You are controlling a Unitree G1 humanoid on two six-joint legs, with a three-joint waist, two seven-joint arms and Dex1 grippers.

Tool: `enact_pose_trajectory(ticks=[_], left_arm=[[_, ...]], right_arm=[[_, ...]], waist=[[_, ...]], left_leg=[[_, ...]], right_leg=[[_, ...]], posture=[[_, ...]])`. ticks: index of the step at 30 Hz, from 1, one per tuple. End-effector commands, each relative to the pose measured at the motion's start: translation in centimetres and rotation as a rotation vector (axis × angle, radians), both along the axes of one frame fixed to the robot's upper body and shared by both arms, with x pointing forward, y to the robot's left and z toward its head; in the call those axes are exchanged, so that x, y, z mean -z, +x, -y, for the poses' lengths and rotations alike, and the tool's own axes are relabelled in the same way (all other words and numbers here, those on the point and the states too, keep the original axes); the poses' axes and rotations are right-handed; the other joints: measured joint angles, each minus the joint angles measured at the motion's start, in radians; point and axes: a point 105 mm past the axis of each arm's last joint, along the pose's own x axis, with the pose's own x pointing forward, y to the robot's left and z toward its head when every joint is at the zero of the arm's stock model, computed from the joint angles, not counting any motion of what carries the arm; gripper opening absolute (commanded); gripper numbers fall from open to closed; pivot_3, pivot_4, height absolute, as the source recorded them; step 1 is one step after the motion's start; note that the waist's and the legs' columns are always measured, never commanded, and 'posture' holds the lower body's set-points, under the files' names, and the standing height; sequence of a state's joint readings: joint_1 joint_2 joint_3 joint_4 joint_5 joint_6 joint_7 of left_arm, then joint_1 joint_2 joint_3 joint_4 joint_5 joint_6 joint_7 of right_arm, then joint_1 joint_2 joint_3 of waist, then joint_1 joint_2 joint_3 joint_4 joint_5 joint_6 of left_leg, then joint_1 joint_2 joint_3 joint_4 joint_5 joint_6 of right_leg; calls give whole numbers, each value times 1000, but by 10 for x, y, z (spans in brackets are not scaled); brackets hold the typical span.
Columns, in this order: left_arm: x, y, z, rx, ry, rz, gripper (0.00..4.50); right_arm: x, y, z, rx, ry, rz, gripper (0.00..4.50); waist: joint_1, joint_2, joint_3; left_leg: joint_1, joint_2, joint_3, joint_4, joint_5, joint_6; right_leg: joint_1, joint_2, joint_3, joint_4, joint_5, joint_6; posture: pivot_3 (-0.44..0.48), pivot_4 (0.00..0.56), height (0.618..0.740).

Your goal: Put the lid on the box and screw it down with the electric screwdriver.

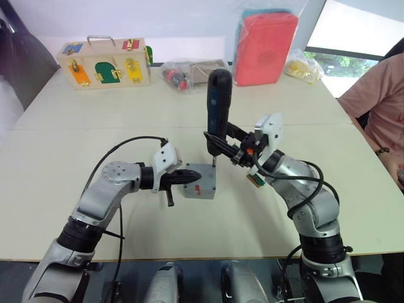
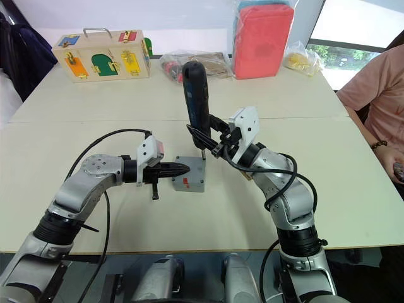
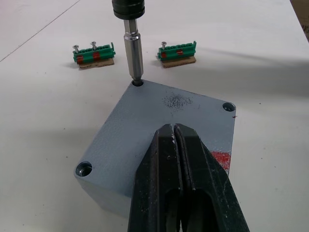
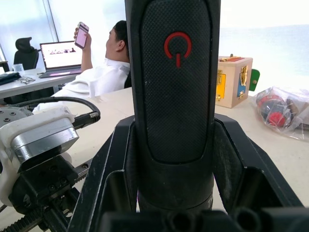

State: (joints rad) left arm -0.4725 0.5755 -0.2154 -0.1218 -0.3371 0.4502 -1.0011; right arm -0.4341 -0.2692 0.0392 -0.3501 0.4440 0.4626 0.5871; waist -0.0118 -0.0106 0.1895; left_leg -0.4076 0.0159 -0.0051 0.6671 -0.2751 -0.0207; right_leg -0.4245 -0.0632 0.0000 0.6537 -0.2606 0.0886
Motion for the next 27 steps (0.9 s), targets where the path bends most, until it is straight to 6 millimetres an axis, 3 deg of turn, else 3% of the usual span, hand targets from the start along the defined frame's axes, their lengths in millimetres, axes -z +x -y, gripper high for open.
enact_pose_trajectory(ticks=[1, 10, 14, 17, 27], left_arm=[[8, -1, -2, -11, 20, -23, 0], [18, -5, -5, -16, 54, -31, 0], [20, -6, -6, -20, 59, -32, 0], [22, -5, -6, -32, 60, -33, 0], [28, -4, -8, -29, 98, -29, 0]], right_arm=[[18, 0, -5, -3, -28, -73, 1545], [50, 0, -6, 35, -48, -219, 1545], [59, -2, -5, 36, -55, -246, 1545], [72, -1, -3, 52, -92, -281, 1545], [89, 7, 2, 112, -157, -359, 1545]], waist=[[0, 0, -1], [-1, 0, -21], [-1, -1, -25], [-1, 0, -31], [-1, 0, -45]], left_leg=[[0, 0, 0, 0, 0, 0], [4, 0, 0, -1, 0, 0], [20, 0, 0, -5, -2, 4], [20, 0, -1, -5, -3, 5], [23, 1, -2, -6, -3, 6]], right_leg=[[0, 0, 0, 0, 0, 0], [4, 0, 0, -1, 0, 0], [21, 0, 0, -6, -3, -1], [21, 0, 0, -6, -3, -2], [22, 0, 0, -6, -4, -3]], posture=[[0, 150, 730], [0, 150, 730], [0, 150, 730], [0, 150, 730], [0, 150, 730]])
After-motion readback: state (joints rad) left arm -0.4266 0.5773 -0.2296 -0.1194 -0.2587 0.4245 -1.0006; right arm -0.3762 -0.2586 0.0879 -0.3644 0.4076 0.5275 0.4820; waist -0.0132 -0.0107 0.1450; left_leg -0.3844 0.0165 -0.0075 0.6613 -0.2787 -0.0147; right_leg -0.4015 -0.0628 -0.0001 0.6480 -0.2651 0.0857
